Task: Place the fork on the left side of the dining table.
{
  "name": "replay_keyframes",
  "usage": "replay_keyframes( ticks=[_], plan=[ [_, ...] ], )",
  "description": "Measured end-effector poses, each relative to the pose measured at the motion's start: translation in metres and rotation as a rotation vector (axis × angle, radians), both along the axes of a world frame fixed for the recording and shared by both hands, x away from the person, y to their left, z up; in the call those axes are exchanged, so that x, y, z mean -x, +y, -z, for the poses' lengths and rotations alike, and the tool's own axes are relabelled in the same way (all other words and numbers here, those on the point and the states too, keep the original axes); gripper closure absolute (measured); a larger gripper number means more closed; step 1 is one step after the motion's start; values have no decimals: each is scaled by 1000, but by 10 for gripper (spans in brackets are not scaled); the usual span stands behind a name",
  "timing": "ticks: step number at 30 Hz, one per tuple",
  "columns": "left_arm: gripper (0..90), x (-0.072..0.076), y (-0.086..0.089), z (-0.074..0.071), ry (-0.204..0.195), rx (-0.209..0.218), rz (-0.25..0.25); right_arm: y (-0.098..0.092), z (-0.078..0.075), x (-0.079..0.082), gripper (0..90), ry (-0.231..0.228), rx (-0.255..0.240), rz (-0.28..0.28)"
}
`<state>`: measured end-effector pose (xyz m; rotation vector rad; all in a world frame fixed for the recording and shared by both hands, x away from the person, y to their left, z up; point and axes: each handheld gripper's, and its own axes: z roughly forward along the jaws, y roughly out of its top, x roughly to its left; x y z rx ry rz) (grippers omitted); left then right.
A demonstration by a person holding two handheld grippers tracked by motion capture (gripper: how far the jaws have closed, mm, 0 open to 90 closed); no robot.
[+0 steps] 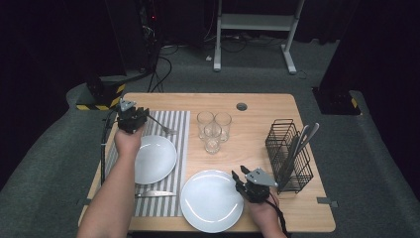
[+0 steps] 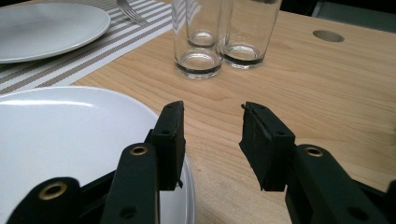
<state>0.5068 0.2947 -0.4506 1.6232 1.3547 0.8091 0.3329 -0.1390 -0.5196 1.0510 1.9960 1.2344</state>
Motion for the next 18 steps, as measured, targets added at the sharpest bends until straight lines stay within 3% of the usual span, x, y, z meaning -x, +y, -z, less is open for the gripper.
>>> replay_keyframes(
  ticks=[18],
  plan=[
    [648,0,18,16,17,37,6,5,2,0,589,0,24,1]
  ],
)
